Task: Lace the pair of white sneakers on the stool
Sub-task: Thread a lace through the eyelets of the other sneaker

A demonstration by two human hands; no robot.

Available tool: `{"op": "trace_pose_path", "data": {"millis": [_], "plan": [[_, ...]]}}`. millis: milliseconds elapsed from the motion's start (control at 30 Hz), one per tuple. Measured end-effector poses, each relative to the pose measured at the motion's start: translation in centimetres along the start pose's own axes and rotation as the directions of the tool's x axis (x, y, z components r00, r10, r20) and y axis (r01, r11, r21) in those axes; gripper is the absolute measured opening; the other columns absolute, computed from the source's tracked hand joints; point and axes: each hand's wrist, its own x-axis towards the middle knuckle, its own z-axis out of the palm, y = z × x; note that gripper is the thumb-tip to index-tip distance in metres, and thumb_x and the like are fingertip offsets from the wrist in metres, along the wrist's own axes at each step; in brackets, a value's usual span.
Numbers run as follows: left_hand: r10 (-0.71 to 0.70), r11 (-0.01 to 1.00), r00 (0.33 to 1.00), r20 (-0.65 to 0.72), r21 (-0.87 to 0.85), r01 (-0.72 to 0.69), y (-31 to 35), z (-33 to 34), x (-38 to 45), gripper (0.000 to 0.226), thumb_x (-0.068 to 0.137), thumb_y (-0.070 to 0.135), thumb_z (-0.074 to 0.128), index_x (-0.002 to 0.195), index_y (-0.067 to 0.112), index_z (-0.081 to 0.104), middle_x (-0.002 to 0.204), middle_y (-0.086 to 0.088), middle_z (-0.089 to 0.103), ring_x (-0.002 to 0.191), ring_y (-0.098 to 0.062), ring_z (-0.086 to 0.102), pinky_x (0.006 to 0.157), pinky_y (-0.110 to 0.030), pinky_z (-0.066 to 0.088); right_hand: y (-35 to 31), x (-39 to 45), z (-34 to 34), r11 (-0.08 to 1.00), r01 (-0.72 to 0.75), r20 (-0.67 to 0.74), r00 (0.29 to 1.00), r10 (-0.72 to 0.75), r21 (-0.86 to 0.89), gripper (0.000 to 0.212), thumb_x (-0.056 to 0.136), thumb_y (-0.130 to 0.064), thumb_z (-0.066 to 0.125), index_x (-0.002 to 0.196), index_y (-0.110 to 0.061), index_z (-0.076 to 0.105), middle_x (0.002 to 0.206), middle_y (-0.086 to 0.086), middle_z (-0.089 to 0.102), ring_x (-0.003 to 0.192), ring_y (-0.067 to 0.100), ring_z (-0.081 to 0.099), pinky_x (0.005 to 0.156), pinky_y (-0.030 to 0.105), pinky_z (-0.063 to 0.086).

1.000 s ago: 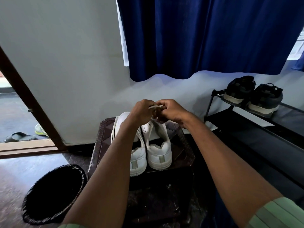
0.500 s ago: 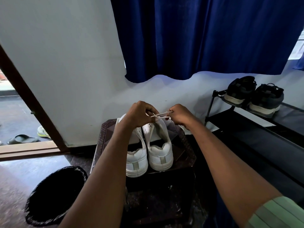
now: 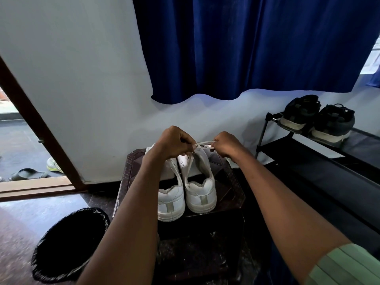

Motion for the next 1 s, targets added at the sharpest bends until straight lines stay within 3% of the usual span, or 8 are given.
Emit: {"op": "trace_pose_path", "data": {"millis": [133,200,267,333,500,667,833,1000], "plan": [[0.035,0.999,0.977,-0.211,0.041,-0.027,-0.3,0.4,0.6,0.009,0.077,0.010,0.088,0.079,0.017,0.084,0.063,0.009,0.073,0.055,-0.005,0.069,0.067,-0.028,0.062,0.3,0.0,-0.3,0.996,0.066,-0.012,0.998,-0.067,-0.057,0.032,0.086,-0.010,0.069,0.118,-0.014,0.073,0.109,0.005,0.074,0.092,0.025,0.070,0.073,0.030,0.053],[0.039,0.998,0.964,-0.261,0.059,-0.024,-0.2,0.6,0.8,0.012,0.075,0.010,0.089,0.076,0.020,0.083,0.061,0.011,0.072,0.055,-0.004,0.069,0.066,-0.030,0.063,0.0,-0.3,-0.4,0.960,0.154,0.048,0.984,-0.169,0.233,0.044,0.086,-0.012,0.076,0.130,-0.018,0.068,0.117,0.001,0.072,0.099,0.020,0.070,0.076,0.031,0.055],[0.052,0.996,0.955,-0.293,0.081,-0.029,0.0,0.7,0.8,0.013,0.073,0.011,0.089,0.074,0.023,0.083,0.061,0.011,0.072,0.056,-0.005,0.069,0.062,-0.030,0.062,-0.8,-0.9,-0.7,0.837,0.134,0.136,0.961,-0.240,0.530,0.035,0.089,-0.012,0.077,0.123,-0.015,0.071,0.104,0.007,0.078,0.081,0.017,0.071,0.063,0.028,0.056],[0.067,0.996,0.951,-0.302,0.072,-0.047,0.2,0.9,0.7,0.011,0.073,0.014,0.089,0.073,0.023,0.083,0.061,0.010,0.072,0.055,-0.006,0.069,0.058,-0.031,0.061,-1.4,-1.2,-0.6,0.781,0.118,0.135,0.959,-0.251,0.613,0.019,0.092,-0.013,0.076,0.110,-0.007,0.075,0.088,0.012,0.079,0.067,0.017,0.069,0.060,0.027,0.056],[-0.010,0.995,0.978,-0.209,0.097,0.031,0.1,1.6,0.9,0.018,0.068,0.014,0.093,0.075,0.026,0.082,0.064,0.009,0.074,0.059,-0.013,0.071,0.063,-0.032,0.061,-0.6,-0.6,0.2,0.870,0.203,-0.051,0.978,-0.202,0.449,0.003,0.085,-0.011,0.080,0.085,-0.010,0.082,0.081,0.011,0.078,0.068,0.014,0.067,0.065,0.028,0.058],[-0.141,0.980,0.981,-0.133,0.122,0.157,-0.4,1.5,1.0,0.018,0.069,0.007,0.084,0.080,0.021,0.082,0.065,0.007,0.070,0.064,-0.016,0.069,0.068,-0.028,0.060,0.0,-0.2,1.6,0.906,0.251,-0.093,0.968,-0.233,0.342,0.011,0.087,-0.005,0.078,0.078,-0.010,0.080,0.071,0.004,0.076,0.065,0.020,0.075,0.070,0.042,0.066],[-0.260,0.927,0.935,-0.243,0.207,0.312,-0.4,1.9,1.4,0.014,0.070,0.011,0.066,0.063,-0.002,0.065,0.055,-0.009,0.051,0.056,-0.031,0.053,0.048,-0.029,0.044,-0.6,0.2,3.3,0.908,0.261,-0.164,0.962,-0.218,0.328,0.010,0.083,-0.013,0.082,0.074,-0.014,0.079,0.066,0.000,0.074,0.062,0.018,0.072,0.072,0.043,0.064],[-0.284,0.886,0.914,-0.291,0.284,0.366,0.5,2.7,1.0,0.011,0.081,0.009,0.068,0.074,0.004,0.060,0.065,-0.008,0.050,0.059,-0.029,0.051,0.056,-0.032,0.041,-0.7,0.6,4.4,0.911,0.258,-0.209,0.958,-0.197,0.323,0.008,0.078,-0.015,0.085,0.072,-0.019,0.081,0.070,-0.004,0.076,0.067,0.016,0.071,0.076,0.041,0.062]]}}
